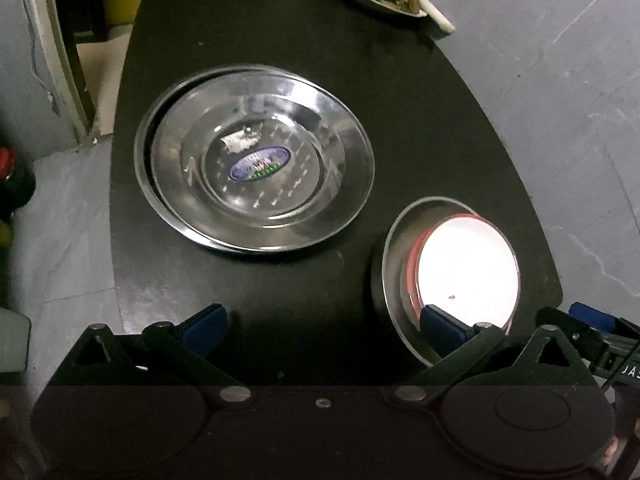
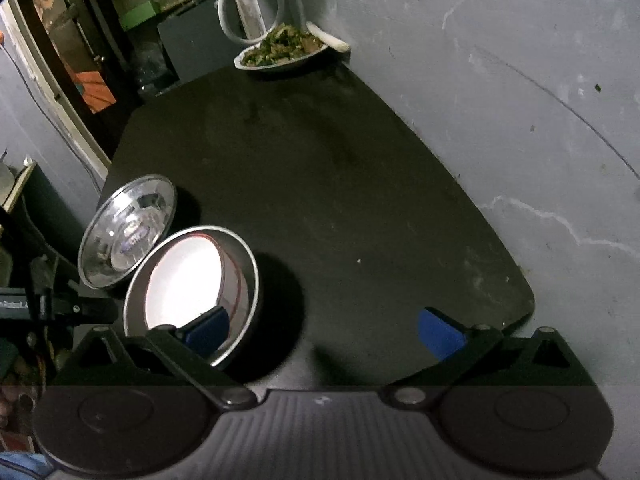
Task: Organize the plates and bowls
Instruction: 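Open the left tool and regrip the rim of the steel bowl stack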
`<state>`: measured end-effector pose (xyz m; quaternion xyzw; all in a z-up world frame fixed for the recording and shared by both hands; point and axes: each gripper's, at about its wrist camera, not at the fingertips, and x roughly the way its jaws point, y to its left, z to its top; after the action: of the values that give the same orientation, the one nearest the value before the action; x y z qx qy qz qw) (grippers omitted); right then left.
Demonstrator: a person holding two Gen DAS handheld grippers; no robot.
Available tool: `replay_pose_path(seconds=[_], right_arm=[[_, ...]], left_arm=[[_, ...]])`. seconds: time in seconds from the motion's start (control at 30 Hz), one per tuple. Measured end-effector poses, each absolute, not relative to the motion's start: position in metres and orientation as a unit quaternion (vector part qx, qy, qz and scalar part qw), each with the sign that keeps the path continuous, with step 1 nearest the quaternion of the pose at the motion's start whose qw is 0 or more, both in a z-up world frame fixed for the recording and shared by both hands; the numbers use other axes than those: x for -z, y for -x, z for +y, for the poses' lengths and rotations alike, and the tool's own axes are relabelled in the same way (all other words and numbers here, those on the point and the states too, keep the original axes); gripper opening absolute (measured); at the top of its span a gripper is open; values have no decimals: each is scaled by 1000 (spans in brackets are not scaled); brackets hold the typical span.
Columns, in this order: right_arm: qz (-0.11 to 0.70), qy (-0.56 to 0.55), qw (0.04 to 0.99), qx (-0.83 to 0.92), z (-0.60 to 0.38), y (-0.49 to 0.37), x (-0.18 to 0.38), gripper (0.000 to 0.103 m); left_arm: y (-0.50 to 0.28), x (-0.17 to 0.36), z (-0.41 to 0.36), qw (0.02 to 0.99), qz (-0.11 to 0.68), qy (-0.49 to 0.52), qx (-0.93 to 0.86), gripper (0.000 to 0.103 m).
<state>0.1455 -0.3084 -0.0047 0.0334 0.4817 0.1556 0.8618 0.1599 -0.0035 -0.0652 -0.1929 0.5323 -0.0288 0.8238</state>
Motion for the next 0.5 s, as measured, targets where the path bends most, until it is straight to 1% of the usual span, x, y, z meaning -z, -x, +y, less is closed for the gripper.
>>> replay_pose_path(seconds=[0.37, 0.43, 0.5], right_arm=[[504, 17, 849, -160, -295, -159, 15, 103], [505, 29, 847, -163, -290, -162, 16, 103], [506, 40, 846, -165, -286, -165, 17, 103]], left_arm=[[-171, 75, -16, 818, 549, 170, 27, 102], [-172, 75, -14, 820, 546, 170, 28, 101], [-174, 76, -13, 819, 546, 173, 32, 97]])
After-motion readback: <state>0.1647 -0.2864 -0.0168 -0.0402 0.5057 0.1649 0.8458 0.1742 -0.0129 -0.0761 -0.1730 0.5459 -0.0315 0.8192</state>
